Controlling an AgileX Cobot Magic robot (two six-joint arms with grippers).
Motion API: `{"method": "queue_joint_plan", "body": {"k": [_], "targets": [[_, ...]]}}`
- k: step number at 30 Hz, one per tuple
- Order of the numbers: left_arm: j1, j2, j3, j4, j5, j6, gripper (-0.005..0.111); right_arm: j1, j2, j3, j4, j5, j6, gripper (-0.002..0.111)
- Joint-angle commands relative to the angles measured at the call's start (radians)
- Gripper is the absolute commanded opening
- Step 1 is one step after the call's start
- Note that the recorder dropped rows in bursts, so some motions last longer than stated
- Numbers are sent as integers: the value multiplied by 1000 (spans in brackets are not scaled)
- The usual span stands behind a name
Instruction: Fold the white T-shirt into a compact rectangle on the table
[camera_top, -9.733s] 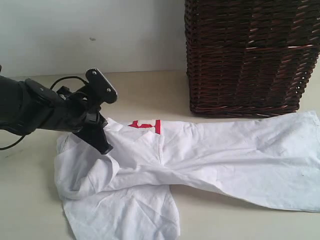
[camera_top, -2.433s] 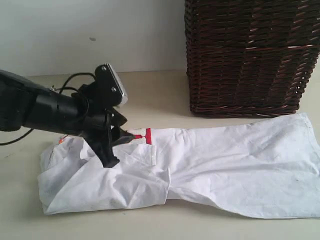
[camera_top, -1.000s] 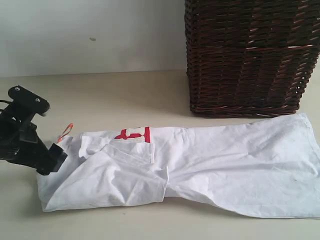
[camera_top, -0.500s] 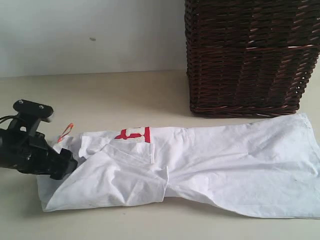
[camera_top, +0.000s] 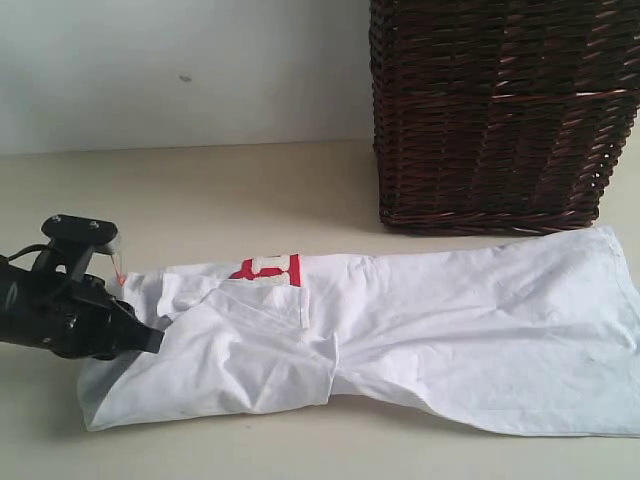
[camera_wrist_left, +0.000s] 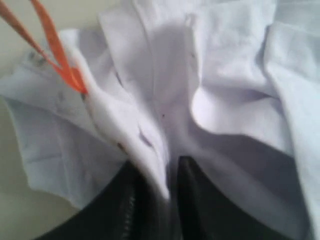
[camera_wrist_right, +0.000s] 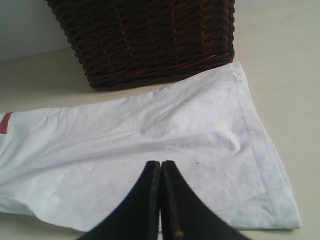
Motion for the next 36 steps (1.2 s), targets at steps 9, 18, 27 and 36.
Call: {"method": "queue_joint_plan", "body": {"k": [9,18,27,36], "targets": [[1,-61,-4,-10,-21,-5,0,1,-4,5,3,-3,-3,0],[1,-57,16,-10,-21,-7,0,1,-4,5,3,-3,-3,0],[1,-57,16,-35,79,-9,0,1,-4,5,3,-3,-3,0],[135,-116,46,-35,4,-9,0,1,-4,5,3,-3,-3,0]]}}
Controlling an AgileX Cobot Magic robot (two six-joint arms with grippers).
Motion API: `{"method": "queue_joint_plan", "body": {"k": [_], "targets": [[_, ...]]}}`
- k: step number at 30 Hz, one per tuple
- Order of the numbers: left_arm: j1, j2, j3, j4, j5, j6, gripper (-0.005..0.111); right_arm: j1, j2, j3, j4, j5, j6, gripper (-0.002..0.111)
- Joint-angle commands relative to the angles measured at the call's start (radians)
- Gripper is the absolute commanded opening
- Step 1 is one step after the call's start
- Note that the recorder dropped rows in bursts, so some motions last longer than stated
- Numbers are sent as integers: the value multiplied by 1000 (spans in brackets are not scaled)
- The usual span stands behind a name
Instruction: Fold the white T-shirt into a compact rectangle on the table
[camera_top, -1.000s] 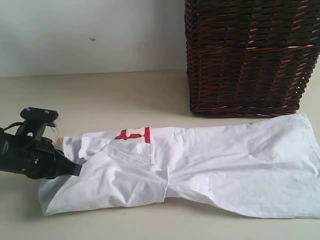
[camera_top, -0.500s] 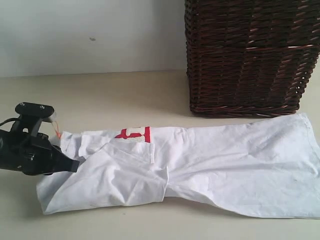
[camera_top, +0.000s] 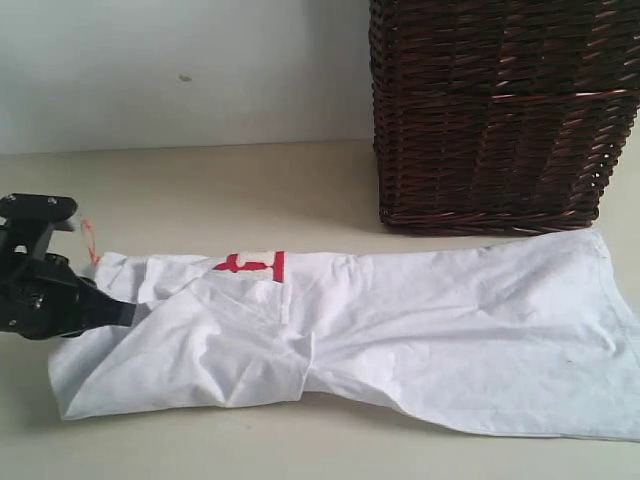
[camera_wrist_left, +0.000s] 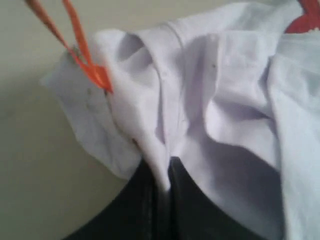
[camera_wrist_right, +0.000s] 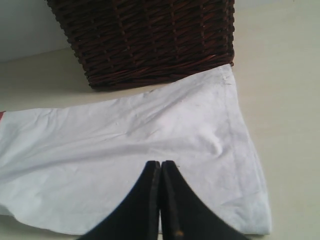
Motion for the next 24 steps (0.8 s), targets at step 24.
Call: {"method": "queue_joint_plan", "body": {"k": [24], "targets": [[42,83,30,-8,146,-4,30,1,-4,5,3,-3,-3,0]]}}
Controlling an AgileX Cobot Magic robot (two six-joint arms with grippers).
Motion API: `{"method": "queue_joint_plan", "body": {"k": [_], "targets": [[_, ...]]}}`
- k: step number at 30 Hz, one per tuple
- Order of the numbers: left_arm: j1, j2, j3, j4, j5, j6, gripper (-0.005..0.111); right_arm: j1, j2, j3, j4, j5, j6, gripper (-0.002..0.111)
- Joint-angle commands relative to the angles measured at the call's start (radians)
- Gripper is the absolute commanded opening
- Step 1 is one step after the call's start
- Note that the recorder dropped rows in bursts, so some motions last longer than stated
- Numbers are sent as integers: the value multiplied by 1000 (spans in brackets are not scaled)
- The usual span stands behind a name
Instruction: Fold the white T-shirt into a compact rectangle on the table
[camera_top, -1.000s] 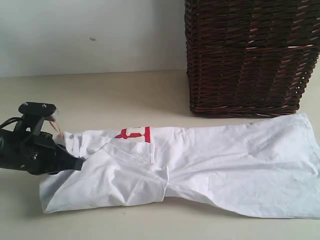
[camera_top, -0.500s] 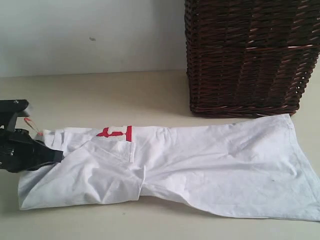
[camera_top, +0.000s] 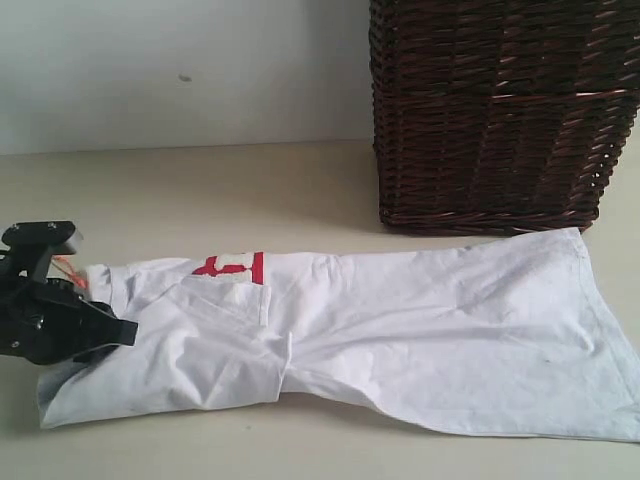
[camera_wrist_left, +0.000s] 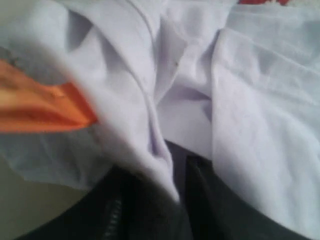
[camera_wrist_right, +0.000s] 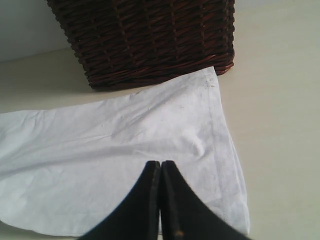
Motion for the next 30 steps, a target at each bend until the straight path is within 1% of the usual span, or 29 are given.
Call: {"method": "queue_joint_plan", "body": {"k": [1,2,3,4,11,16,23,30], "targets": [[-8,7,4,-7,-5,-4,24,1,-4,5,3,-3,-3,0],[-8,7,4,-7,-5,-4,18,1,-4,5,3,-3,-3,0],[-8,7,4,-7,-5,-4,8,1,-4,5,3,-3,-3,0],[-8,7,4,-7,-5,0,1,1,-4,5,3,-3,-3,0],[-8,4,4,-7,-5,26,0,1,-4,5,3,-3,-3,0],[0,-74,4,-7,-39,24,0,1,-4,5,3,-3,-3,0],[62,-171,4,-7,-48,22,0,1,-4,5,3,-3,-3,0],[141,-176,14,11,-51,22,0,1,-4,5,3,-3,-3,0]]}}
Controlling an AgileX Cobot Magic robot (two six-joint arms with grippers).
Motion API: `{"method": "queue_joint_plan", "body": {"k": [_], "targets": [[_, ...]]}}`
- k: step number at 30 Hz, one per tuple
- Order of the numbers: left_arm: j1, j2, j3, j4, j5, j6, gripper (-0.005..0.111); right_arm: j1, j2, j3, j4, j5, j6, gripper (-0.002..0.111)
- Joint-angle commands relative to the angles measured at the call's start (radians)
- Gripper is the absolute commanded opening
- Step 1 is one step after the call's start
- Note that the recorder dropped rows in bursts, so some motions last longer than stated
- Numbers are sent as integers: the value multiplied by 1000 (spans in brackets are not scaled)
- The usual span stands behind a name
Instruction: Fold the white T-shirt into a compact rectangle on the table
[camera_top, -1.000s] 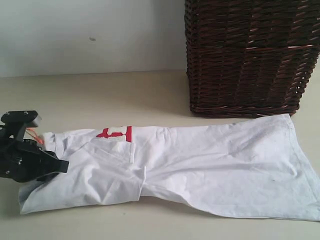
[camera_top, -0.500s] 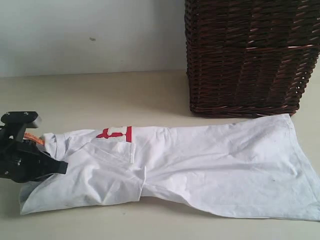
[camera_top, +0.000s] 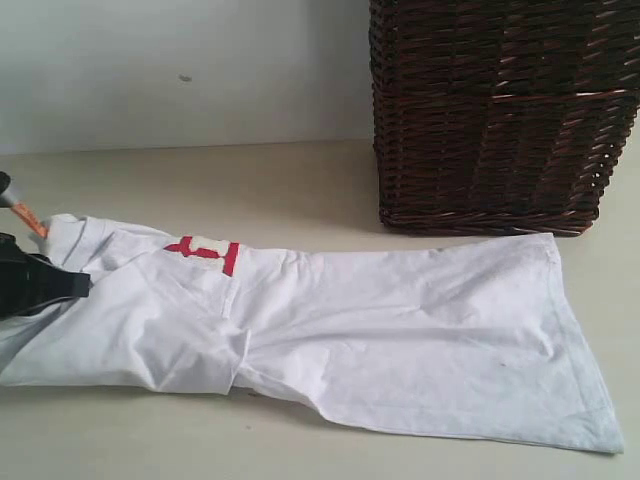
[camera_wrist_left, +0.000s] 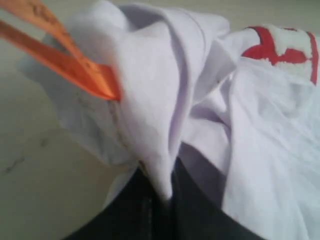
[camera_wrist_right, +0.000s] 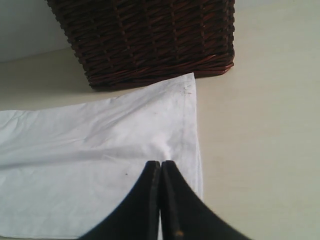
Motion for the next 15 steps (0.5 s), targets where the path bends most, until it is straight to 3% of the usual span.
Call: {"method": "queue_joint_plan", "body": {"k": [1,6,15], "targets": [[43,-10,20,21,-10,1,0,1,-4,5,3,-3,-5,0],[75,-10,34,23,-2,-1,0,1,-4,5,3,-3,-5,0],[75,-18,32,1,21,-1,0,1,-4,5,3,-3,-5,0]]}}
